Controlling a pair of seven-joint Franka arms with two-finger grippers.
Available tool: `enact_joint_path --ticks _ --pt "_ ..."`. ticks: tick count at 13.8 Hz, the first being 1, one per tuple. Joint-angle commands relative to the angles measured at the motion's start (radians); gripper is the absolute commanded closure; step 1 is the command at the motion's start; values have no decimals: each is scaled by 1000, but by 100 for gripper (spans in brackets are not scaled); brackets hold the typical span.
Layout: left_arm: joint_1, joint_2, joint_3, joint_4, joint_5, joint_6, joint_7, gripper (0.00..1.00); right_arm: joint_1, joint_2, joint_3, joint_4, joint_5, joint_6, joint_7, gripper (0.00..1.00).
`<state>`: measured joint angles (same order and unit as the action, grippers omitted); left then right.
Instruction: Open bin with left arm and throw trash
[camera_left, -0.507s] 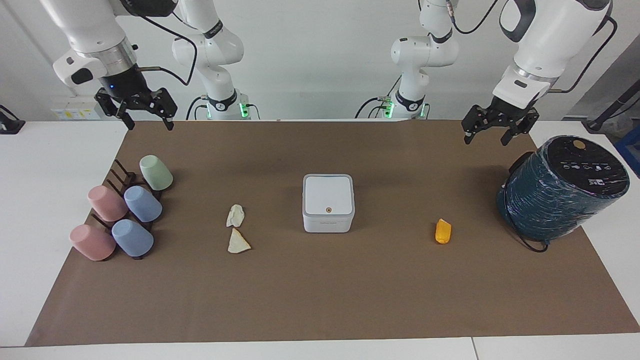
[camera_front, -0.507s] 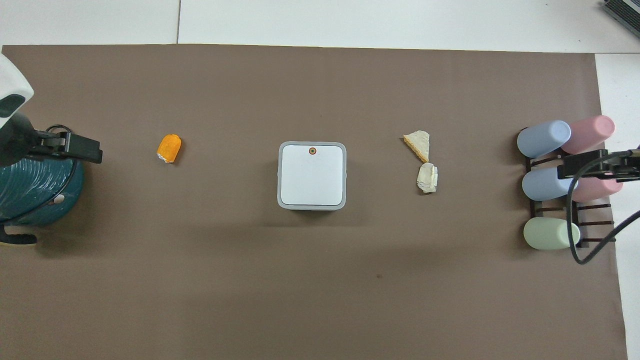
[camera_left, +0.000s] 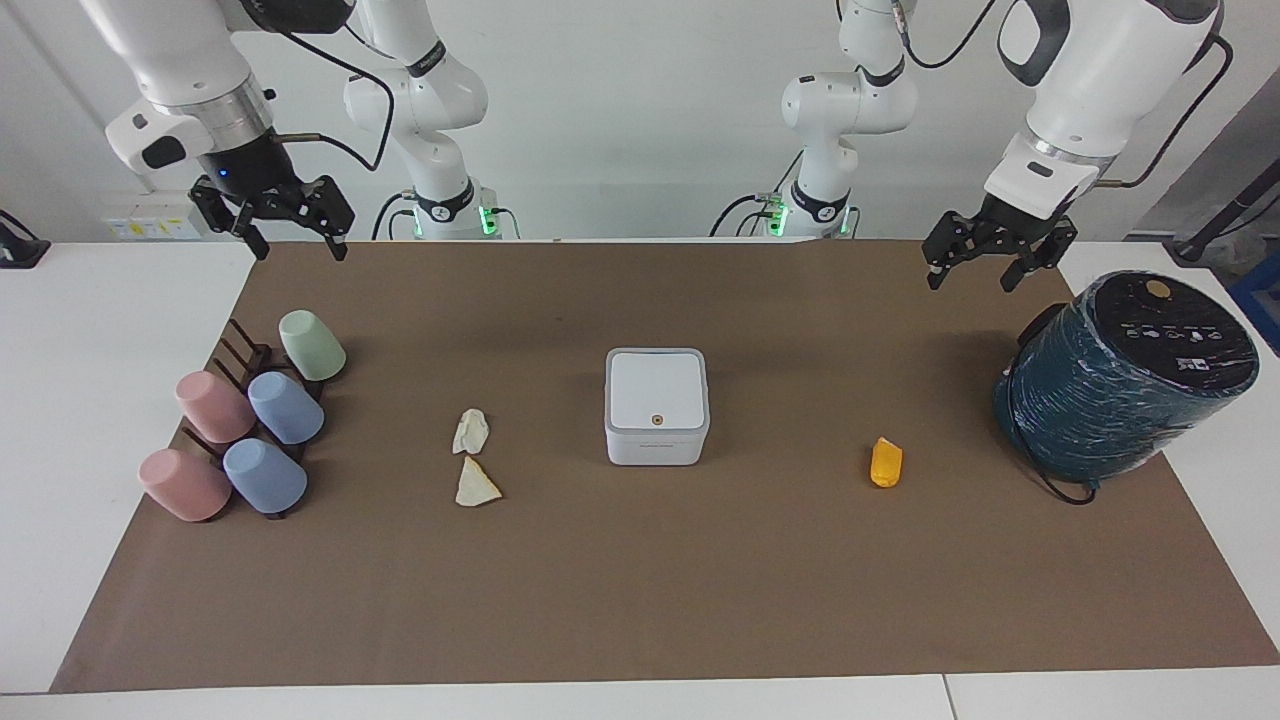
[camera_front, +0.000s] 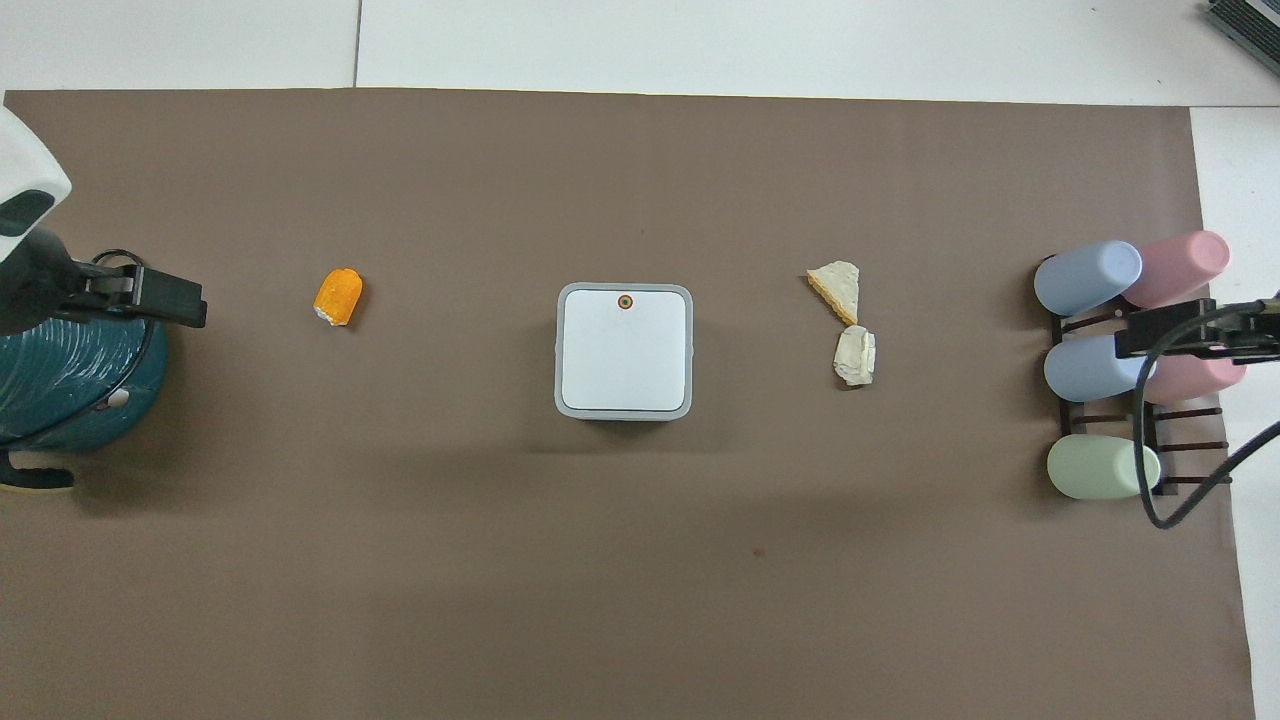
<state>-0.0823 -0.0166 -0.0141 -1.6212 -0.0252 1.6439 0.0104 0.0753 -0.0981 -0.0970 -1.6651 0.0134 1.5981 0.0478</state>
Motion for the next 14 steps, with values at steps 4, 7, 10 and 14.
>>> enact_joint_path --ticks 4,7,10,14 --pt "12 -36 -7 -46 13 24 13 0 -3 -26 0 -30 16 16 -20 0" --pt "12 -36 -7 -49 13 24 14 0 -2 -28 5 -30 -7 12 -8 0" --pt "12 -36 -7 -49 13 27 14 0 0 -26 6 -39 -30 54 36 0" --pt "12 -39 -7 -54 13 36 16 0 20 -22 11 -39 -78 57 43 0"
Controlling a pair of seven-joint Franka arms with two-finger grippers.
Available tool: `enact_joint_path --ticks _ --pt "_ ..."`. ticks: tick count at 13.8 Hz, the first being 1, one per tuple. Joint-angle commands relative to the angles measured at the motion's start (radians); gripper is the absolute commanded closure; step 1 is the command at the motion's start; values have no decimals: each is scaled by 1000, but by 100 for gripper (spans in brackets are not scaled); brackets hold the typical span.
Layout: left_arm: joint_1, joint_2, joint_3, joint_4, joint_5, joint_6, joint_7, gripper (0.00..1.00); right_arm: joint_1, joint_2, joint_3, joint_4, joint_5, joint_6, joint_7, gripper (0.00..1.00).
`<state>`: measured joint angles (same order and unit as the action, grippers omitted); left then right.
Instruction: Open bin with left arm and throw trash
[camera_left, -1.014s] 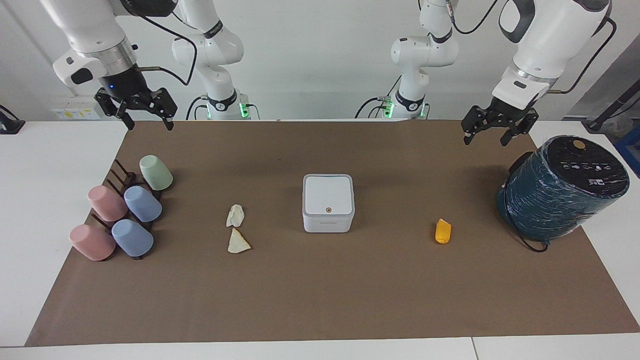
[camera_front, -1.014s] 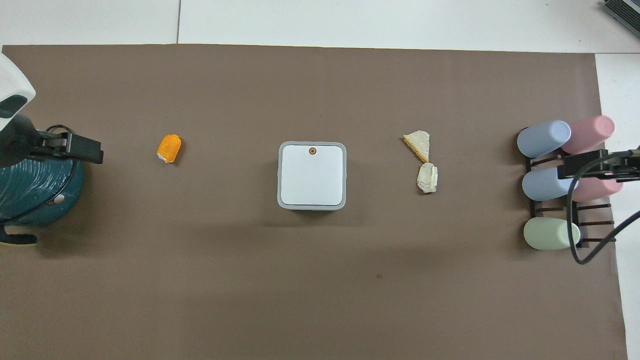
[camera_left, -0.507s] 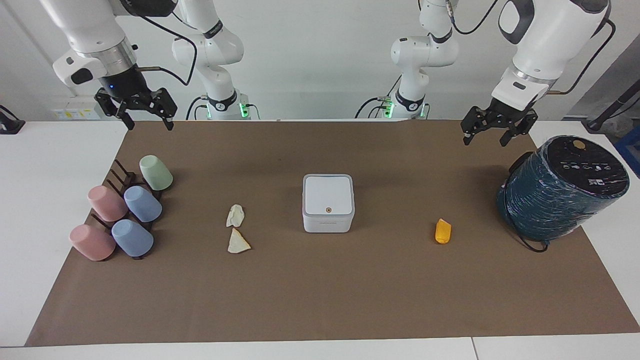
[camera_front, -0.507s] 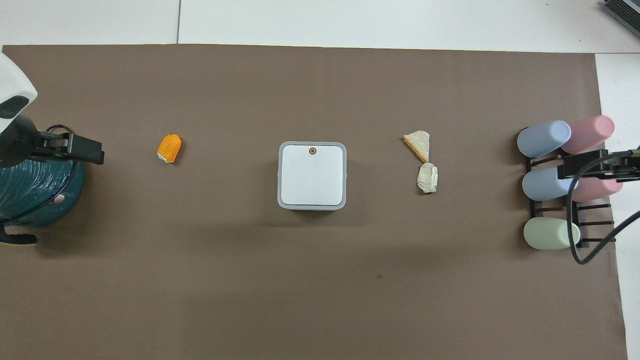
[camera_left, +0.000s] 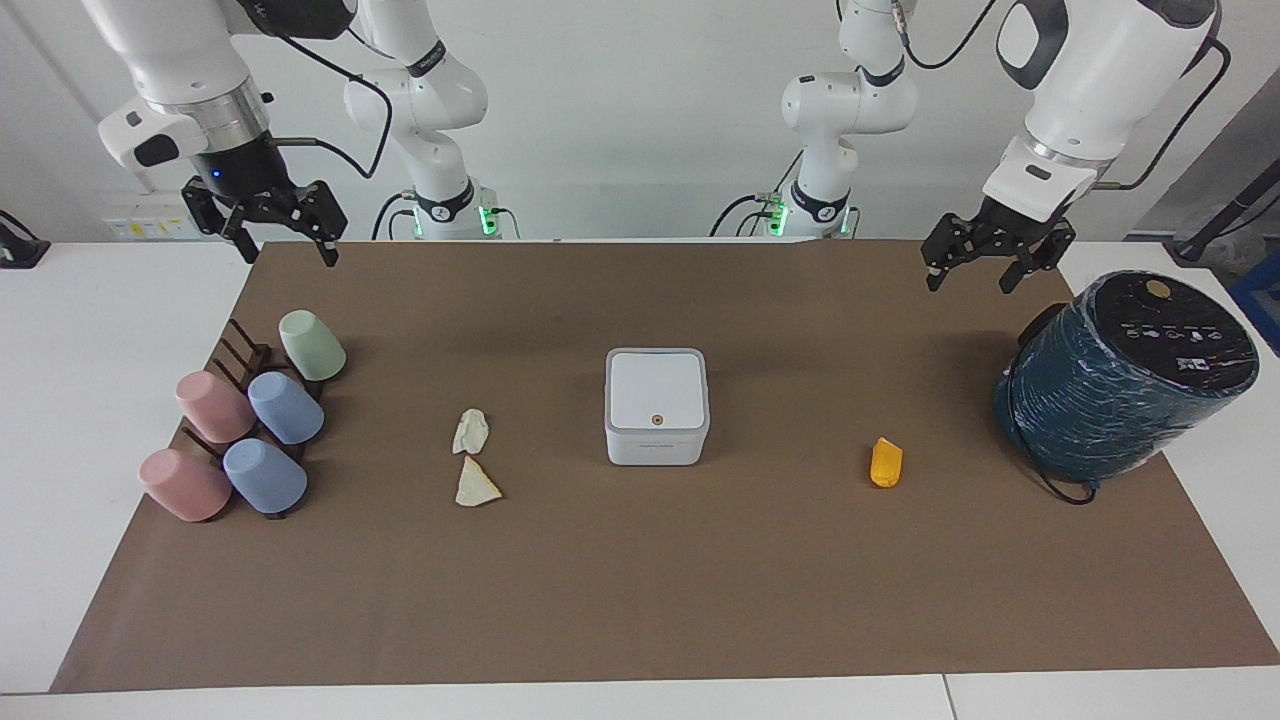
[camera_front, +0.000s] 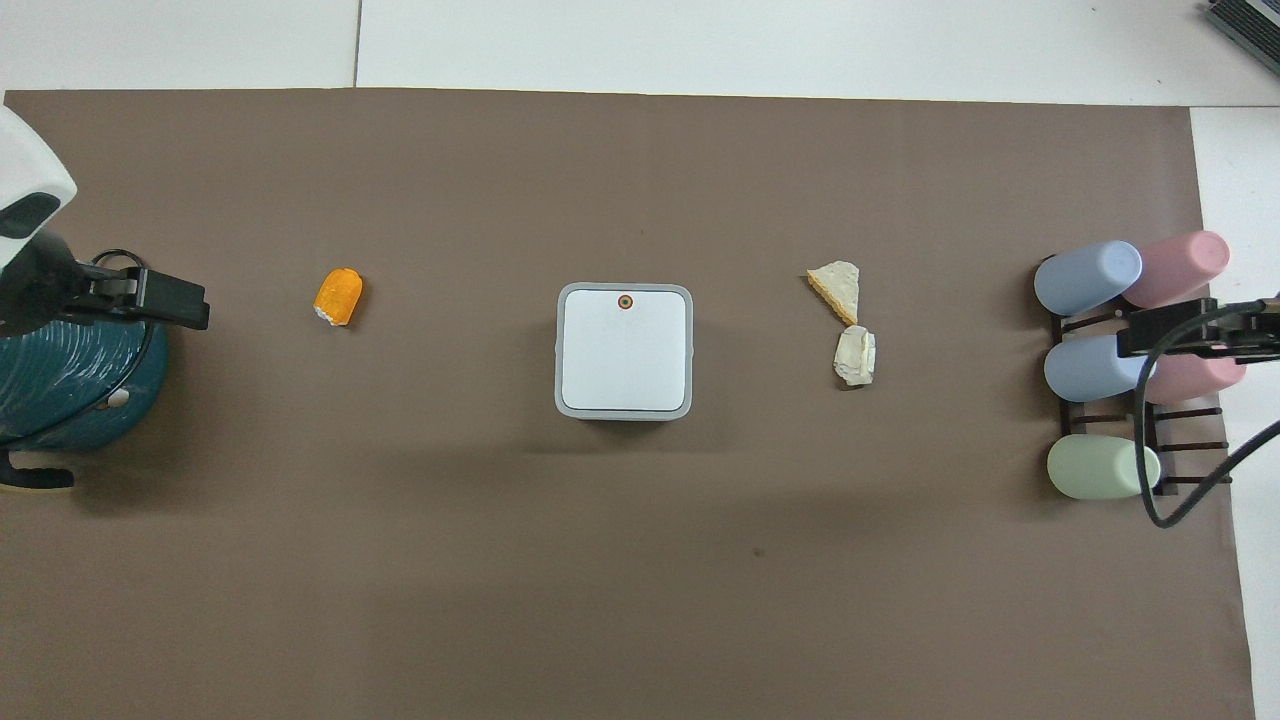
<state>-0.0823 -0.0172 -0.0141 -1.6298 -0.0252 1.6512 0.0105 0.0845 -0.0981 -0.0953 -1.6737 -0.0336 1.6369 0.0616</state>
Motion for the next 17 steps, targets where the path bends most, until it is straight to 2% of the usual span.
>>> enact_joint_path --ticks 1,8,12,13,15,17 --pt "12 -40 -7 -50 13 32 16 0 9 -23 9 -31 -29 17 30 0" --pt "4 -43 -7 -59 13 42 14 0 9 -26 9 -32 -9 -15 23 0" --pt "-65 -29 -14 -58 13 64 -12 0 9 -26 9 -32 -9 -15 23 0" --pt "-91 -20 -14 -58 13 68 -61 12 9 -26 9 -32 -9 -15 21 0" --pt "-155 6 -15 -58 10 100 -185 52 9 -26 9 -32 -9 -15 21 0" --pt "-200 32 -15 -58 4 136 -254 97 9 -26 9 -32 -9 -15 21 0"
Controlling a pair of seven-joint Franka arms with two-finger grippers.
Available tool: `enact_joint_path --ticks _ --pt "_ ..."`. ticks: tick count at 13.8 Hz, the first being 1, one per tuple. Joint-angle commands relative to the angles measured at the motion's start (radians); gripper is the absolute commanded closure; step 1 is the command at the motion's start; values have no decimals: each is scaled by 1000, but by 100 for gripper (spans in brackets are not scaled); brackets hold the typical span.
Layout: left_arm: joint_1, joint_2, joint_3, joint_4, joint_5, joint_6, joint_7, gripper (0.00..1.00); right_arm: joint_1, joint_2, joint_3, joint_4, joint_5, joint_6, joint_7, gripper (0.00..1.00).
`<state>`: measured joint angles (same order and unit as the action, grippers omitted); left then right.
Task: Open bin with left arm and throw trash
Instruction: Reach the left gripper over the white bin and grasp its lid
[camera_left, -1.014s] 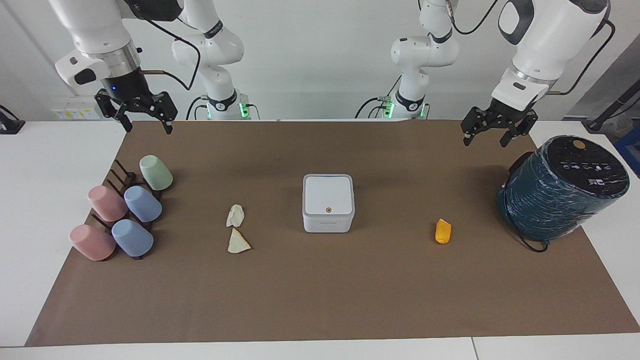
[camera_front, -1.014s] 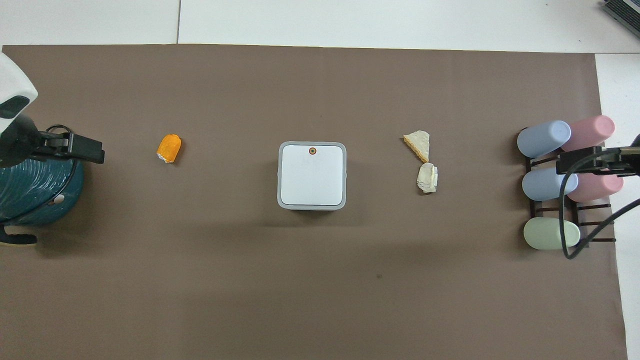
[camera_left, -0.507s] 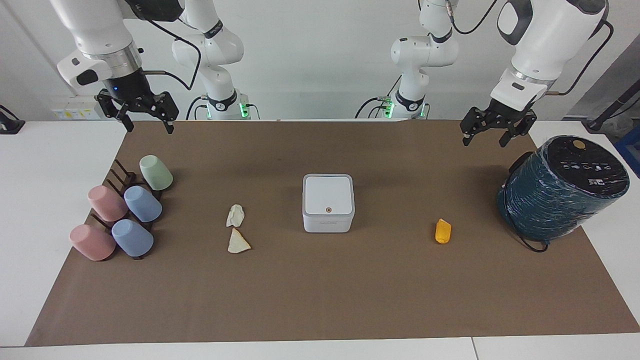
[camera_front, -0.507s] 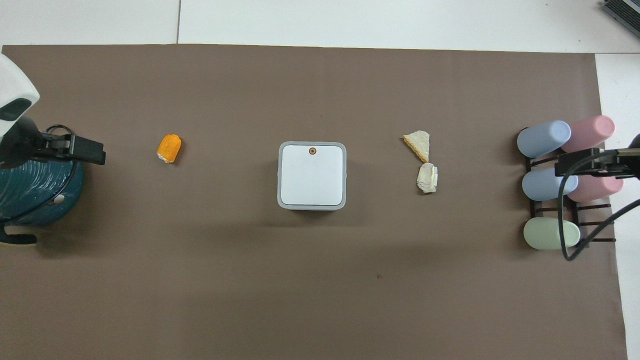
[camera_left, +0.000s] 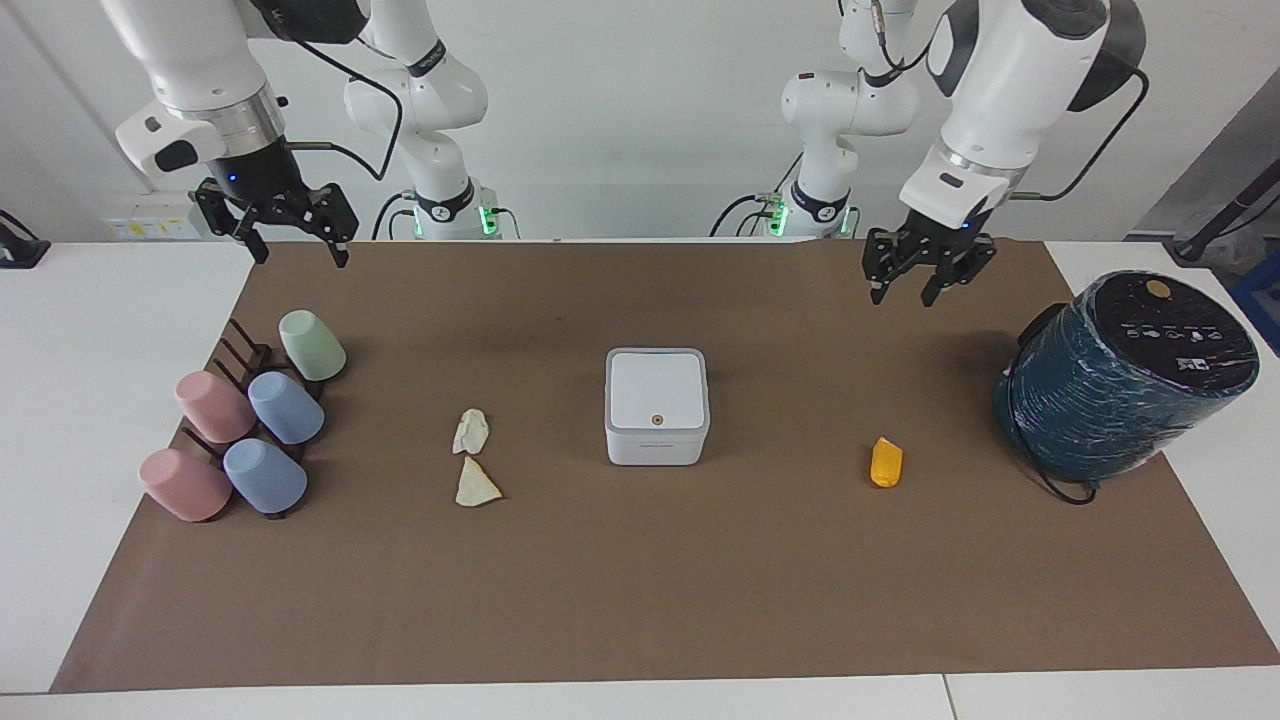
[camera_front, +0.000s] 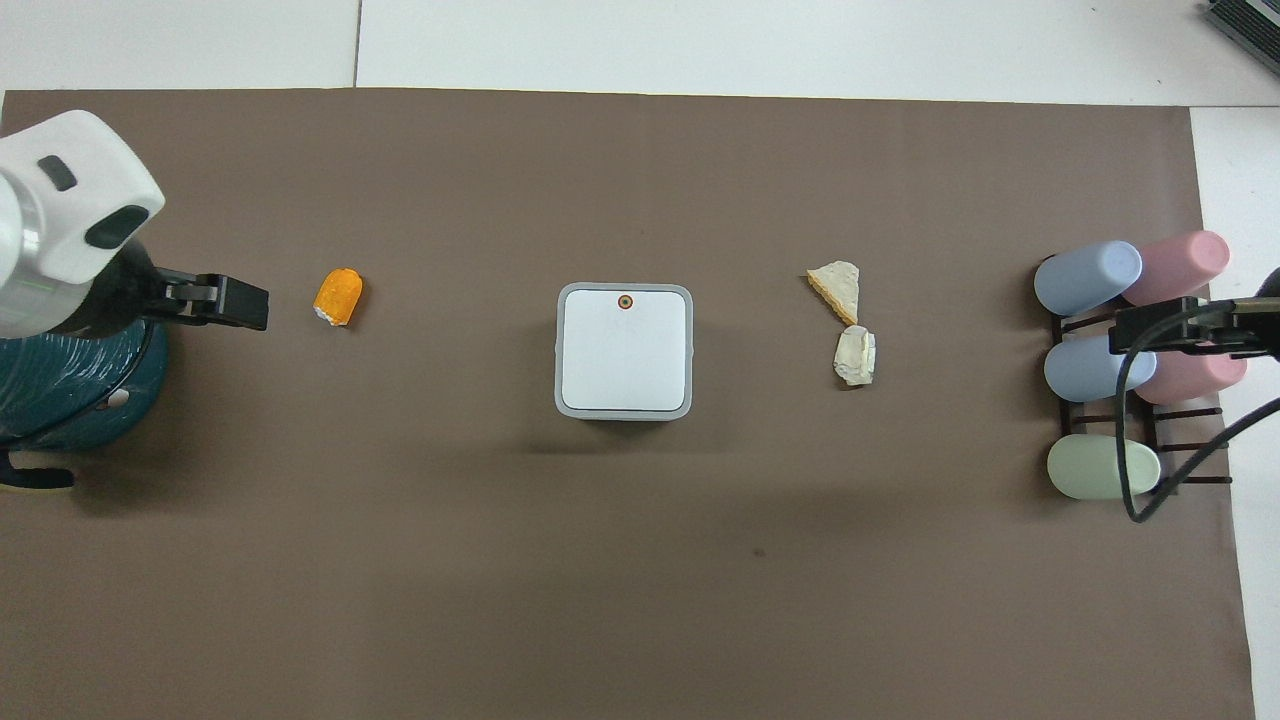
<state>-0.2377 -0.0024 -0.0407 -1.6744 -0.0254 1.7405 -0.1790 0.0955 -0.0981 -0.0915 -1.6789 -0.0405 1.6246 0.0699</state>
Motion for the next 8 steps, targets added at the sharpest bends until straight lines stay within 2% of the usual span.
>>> enact_joint_path --ticks 1,8 --pt "-61 34 12 -11 2 57 -77 100 -2 -26 6 -27 -2 -3 13 0" --pt "-199 176 12 -1 -4 278 -327 100 -2 -26 6 -27 -2 -5 13 0"
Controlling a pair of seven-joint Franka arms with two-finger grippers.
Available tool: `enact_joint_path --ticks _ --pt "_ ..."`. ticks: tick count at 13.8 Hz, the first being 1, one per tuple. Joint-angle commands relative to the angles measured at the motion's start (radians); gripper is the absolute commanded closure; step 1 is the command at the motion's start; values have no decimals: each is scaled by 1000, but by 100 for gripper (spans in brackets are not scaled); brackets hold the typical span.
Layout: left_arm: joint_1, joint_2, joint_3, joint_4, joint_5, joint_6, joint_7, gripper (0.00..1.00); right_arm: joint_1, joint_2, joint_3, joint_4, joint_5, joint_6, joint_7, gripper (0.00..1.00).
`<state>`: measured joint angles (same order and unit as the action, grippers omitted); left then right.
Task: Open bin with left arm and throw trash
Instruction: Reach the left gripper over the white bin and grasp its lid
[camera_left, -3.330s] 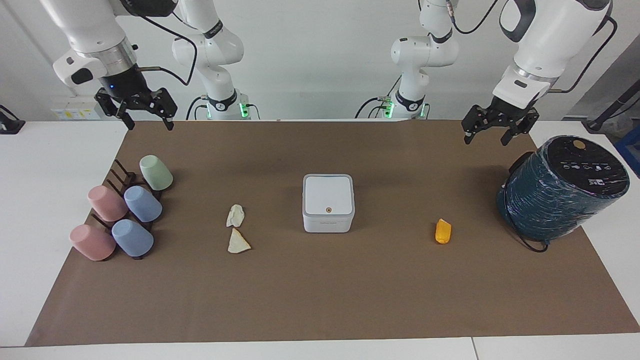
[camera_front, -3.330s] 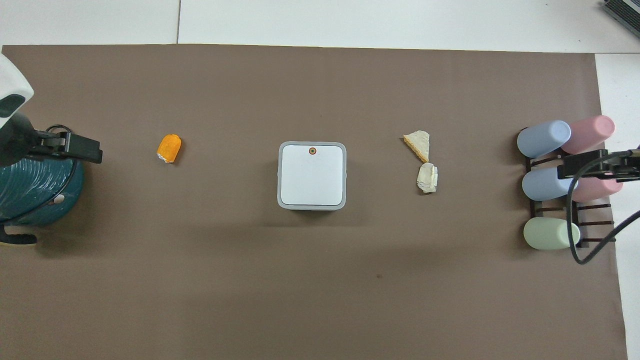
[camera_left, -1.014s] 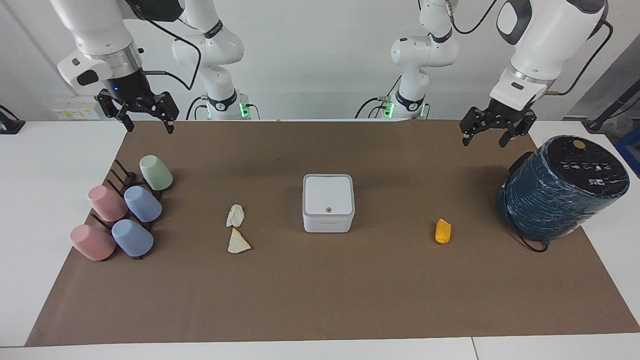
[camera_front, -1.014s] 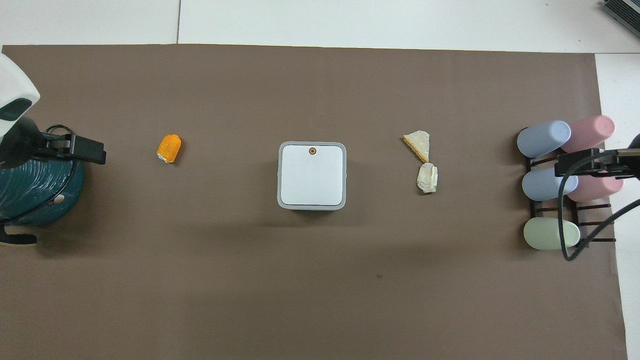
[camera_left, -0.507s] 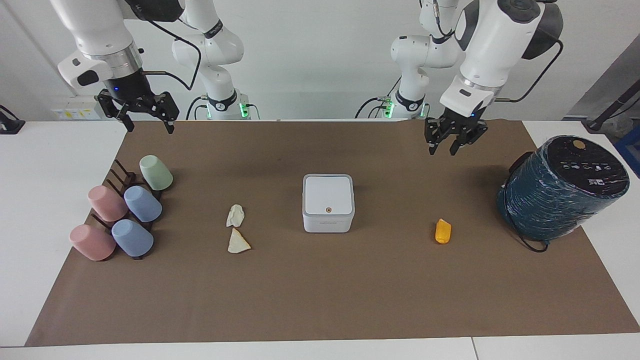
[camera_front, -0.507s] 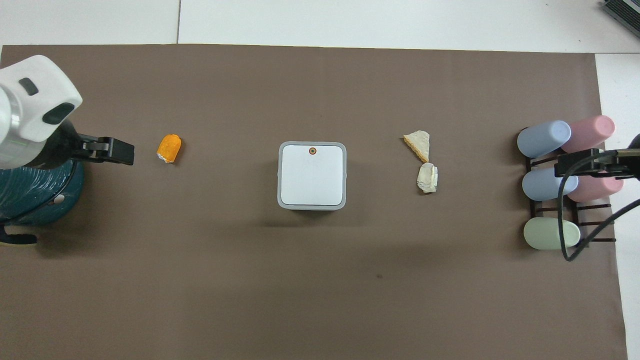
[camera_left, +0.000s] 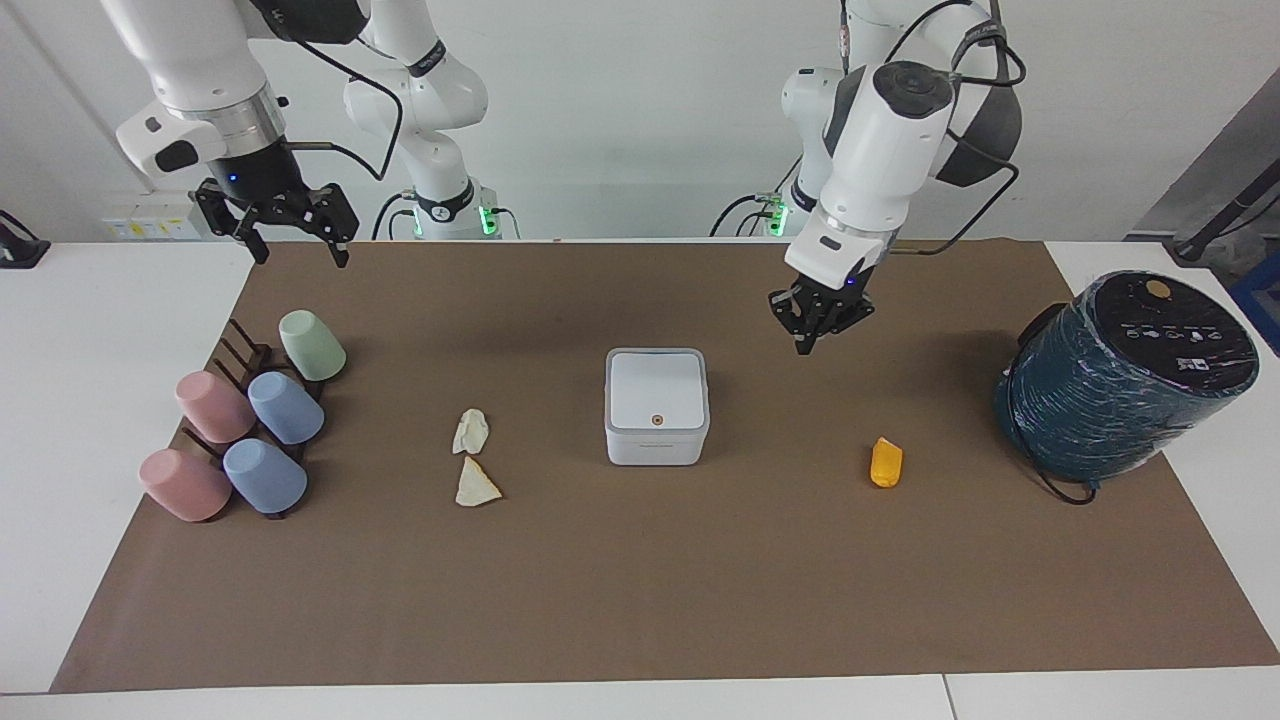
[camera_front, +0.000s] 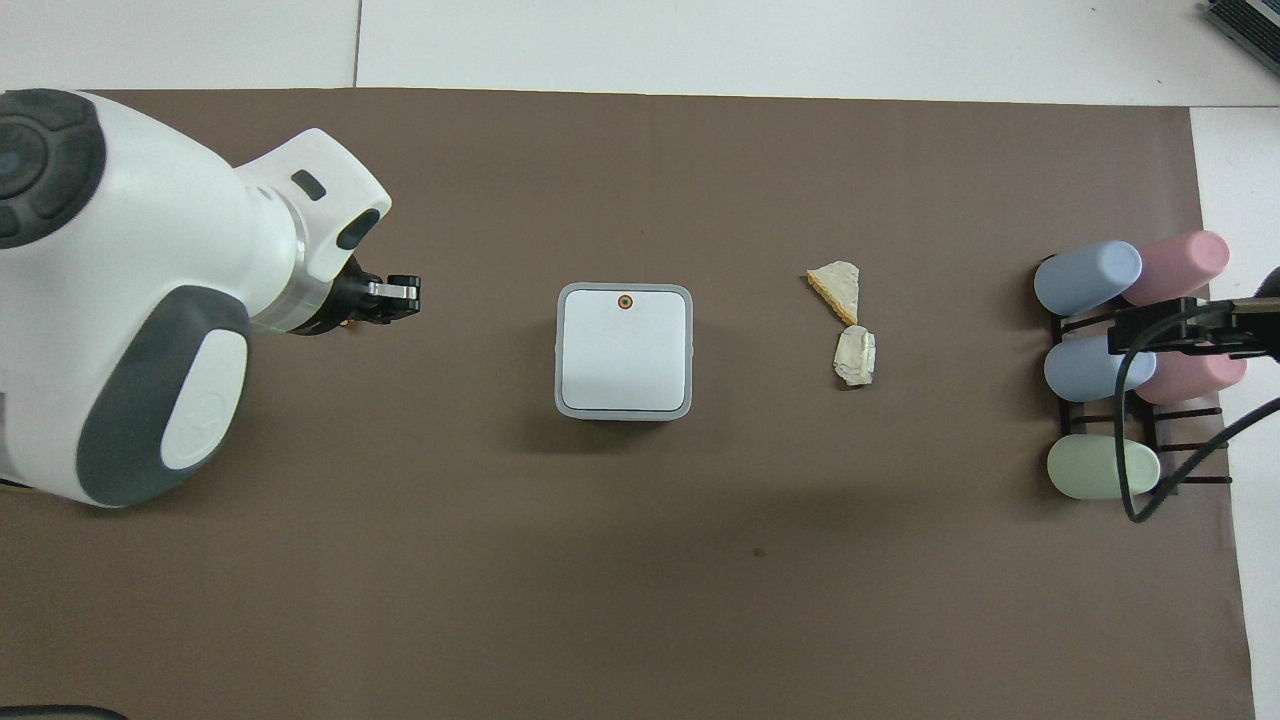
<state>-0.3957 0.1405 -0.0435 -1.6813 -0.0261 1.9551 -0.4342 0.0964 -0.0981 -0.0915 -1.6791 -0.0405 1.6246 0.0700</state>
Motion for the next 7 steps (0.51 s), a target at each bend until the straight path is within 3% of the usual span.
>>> enact_joint_path --ticks 1,5,7 --pt "-48 39 14 2 -20 102 -92 100 -3 -26 6 -27 -2 -5 13 0" --pt "-74 80 14 6 -109 218 -161 100 -3 -26 4 -28 -2 -5 14 0" --pt "-118 154 16 37 -109 258 -231 100 -3 -26 6 -28 -2 -3 16 0"
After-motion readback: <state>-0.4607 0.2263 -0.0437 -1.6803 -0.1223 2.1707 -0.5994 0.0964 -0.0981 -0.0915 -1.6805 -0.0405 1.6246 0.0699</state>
